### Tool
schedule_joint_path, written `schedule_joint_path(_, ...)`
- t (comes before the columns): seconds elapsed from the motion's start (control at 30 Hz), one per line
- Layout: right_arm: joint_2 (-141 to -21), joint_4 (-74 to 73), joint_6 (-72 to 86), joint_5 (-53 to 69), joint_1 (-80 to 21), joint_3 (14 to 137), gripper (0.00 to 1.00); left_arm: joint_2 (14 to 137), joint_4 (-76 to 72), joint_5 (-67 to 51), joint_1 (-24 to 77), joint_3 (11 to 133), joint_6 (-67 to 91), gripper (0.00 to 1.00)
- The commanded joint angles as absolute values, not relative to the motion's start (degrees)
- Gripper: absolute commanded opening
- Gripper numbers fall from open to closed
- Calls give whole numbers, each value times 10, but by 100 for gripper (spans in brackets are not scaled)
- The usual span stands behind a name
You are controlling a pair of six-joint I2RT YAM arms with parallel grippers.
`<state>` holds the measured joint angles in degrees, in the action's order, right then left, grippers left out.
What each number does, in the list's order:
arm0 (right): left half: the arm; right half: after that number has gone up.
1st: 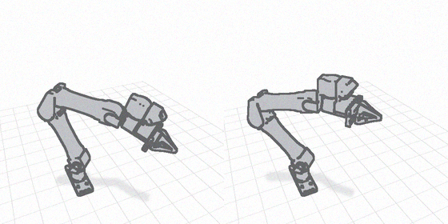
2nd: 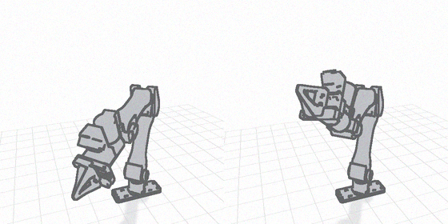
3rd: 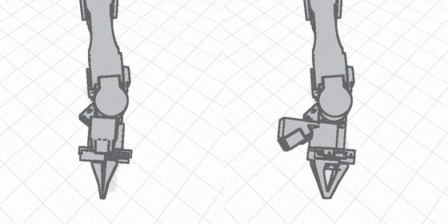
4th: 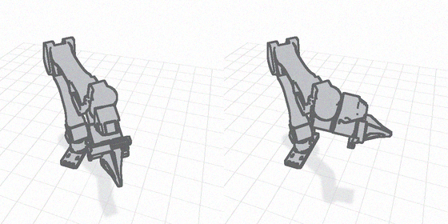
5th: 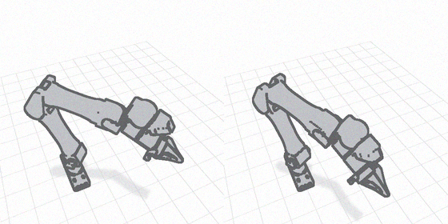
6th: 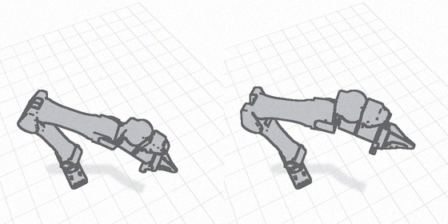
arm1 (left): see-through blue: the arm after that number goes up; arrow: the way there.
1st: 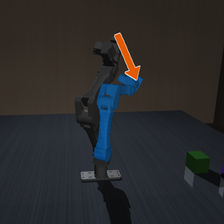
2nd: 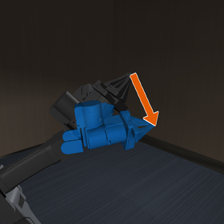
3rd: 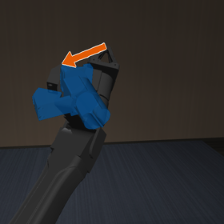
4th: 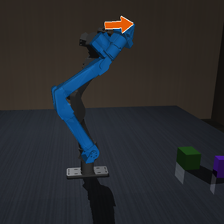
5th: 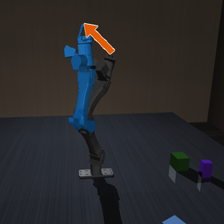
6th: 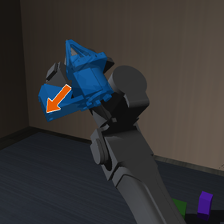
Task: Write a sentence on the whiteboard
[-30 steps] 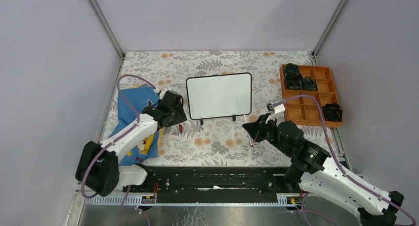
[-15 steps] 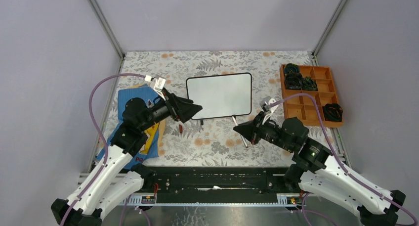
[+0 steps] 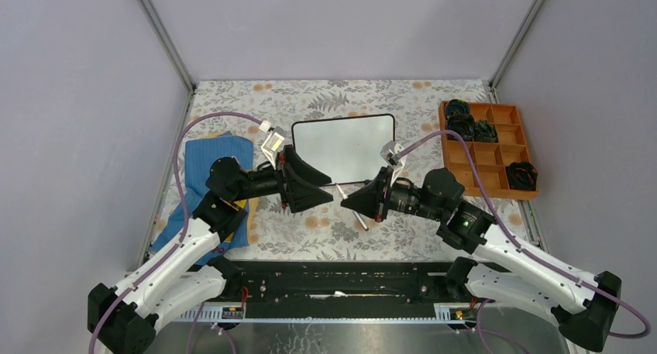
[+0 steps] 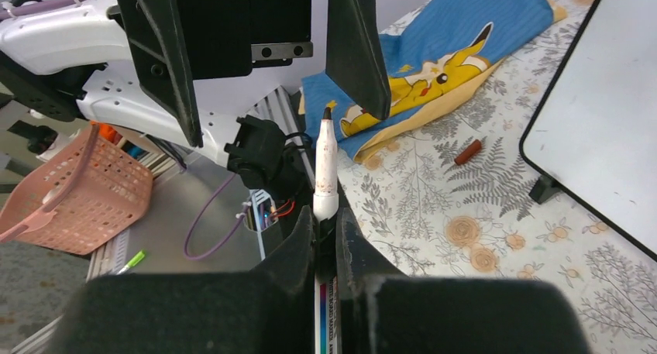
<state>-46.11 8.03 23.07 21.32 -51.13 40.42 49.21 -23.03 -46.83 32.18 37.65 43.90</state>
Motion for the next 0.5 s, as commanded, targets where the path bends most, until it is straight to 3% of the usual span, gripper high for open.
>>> schedule_joint_path(0.0, -476, 151, 254, 251, -515, 435, 0, 495, -254, -483, 332, 392, 421, 85)
schedule_joint_path(0.3, -496, 157, 255, 261, -515, 442, 0, 525, -224, -464, 350, 415, 405, 75)
schedule_joint_path(0.47, -496, 154, 253, 263, -514, 443, 0, 535, -232, -466, 356, 419, 408, 63)
